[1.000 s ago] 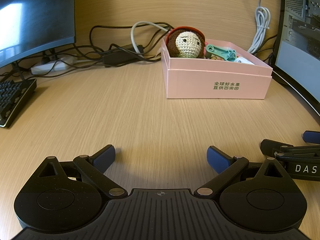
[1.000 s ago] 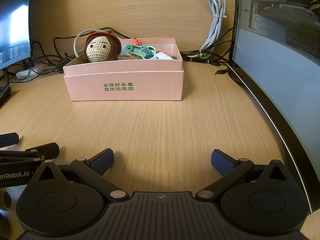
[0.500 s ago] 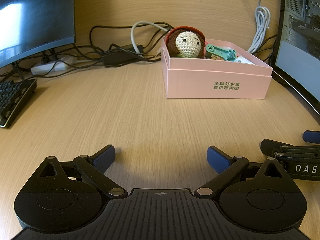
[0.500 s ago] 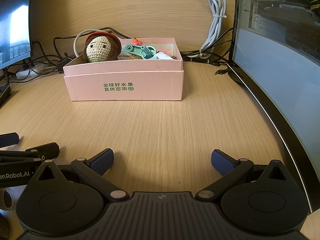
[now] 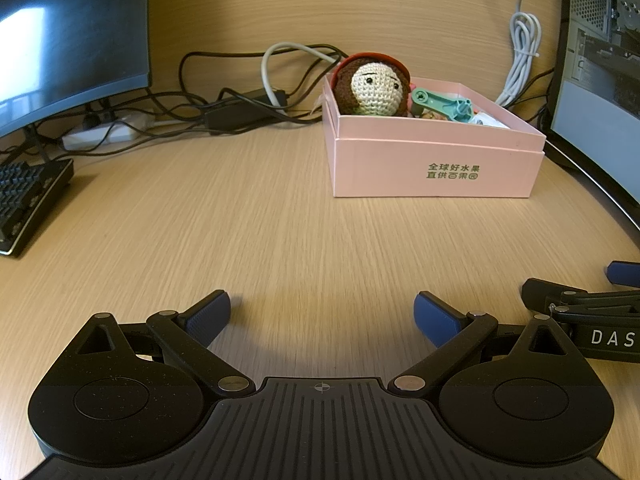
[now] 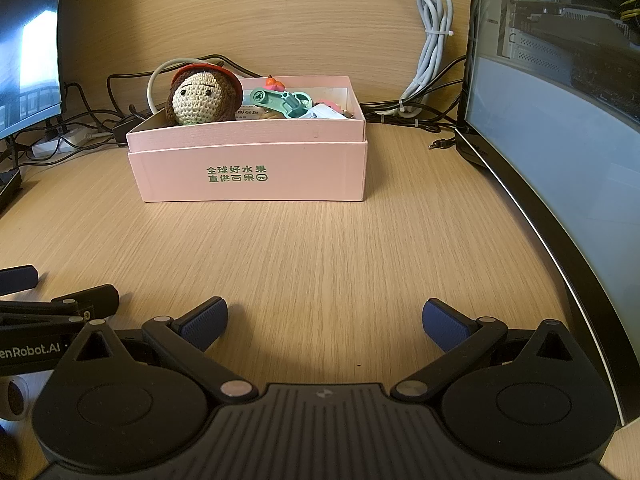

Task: Organize objects

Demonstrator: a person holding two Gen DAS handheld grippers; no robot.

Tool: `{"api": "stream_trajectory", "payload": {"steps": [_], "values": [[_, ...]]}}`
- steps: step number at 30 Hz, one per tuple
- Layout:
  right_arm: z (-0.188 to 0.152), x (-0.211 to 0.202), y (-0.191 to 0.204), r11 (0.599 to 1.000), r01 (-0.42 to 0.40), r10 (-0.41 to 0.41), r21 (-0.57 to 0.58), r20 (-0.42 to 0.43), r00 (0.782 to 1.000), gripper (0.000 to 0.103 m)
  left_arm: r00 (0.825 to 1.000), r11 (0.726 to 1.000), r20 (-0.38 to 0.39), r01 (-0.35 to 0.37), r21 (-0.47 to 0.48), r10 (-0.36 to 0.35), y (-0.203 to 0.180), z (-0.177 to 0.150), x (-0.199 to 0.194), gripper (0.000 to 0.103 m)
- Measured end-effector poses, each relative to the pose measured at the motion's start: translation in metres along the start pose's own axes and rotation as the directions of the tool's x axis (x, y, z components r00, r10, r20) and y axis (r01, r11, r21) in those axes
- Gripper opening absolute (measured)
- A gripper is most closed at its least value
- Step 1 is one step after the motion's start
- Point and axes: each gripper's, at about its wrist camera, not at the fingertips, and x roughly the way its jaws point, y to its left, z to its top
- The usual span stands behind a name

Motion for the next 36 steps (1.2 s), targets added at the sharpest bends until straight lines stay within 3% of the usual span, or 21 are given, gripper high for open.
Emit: {"api": "stream_trajectory", "payload": {"steps": [36], "values": [[0.0, -0.0007, 0.0002, 1.0, 0.0, 0.0, 0.0, 0.0, 1.0, 0.103, 1.0, 1.0, 0.0, 0.021, 0.015, -0.021, 0.0003, 0.0011, -0.0006, 0.1]]}}
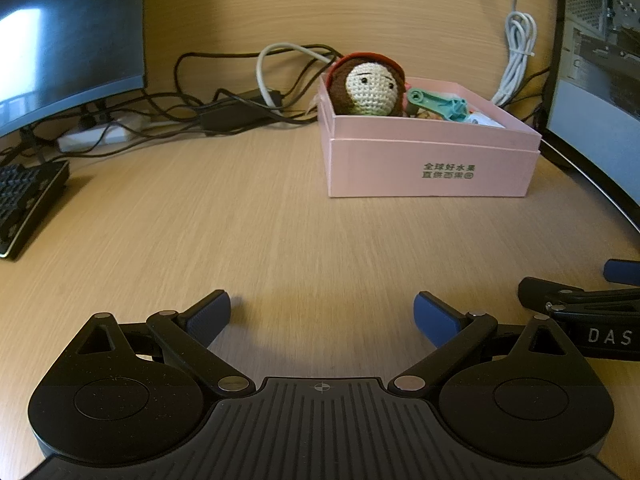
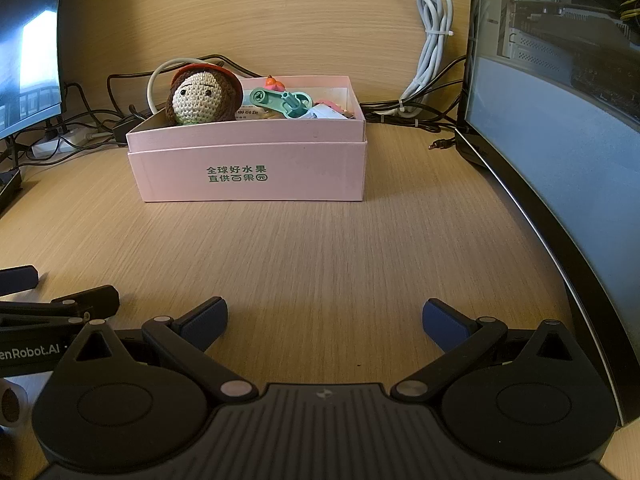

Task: Organize objects

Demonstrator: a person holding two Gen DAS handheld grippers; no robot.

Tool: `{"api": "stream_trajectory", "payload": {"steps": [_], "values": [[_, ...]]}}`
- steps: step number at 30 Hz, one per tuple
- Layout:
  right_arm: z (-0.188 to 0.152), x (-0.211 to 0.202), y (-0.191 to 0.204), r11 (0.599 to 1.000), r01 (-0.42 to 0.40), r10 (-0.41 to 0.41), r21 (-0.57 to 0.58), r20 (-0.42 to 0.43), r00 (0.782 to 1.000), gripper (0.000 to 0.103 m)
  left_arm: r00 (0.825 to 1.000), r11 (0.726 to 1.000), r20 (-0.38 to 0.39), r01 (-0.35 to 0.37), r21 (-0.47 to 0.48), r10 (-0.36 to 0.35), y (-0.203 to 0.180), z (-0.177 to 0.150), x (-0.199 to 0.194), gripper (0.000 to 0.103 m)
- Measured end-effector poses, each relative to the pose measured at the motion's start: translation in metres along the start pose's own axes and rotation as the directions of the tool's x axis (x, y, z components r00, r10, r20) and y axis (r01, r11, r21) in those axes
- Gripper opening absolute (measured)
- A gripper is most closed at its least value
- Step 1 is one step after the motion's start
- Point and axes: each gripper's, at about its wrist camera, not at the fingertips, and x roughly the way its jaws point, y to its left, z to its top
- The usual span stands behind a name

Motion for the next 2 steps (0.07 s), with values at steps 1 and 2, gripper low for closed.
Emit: {"api": "stream_trajectory", "payload": {"steps": [1, 2], "values": [[0.0, 0.0, 0.0, 1.0, 0.0, 0.0, 0.0, 0.0, 1.0, 0.103, 1.0, 1.0, 0.0, 0.003, 0.001, -0.003, -0.0002, -0.0001, -0.0001, 0.1], [0.0, 0.0, 0.0, 1.0, 0.0, 0.0, 0.0, 0.0, 1.0, 0.103, 1.0, 1.0, 0.0, 0.005, 0.0, -0.005, 0.0, -0.0002, -0.0003, 0.1]]}}
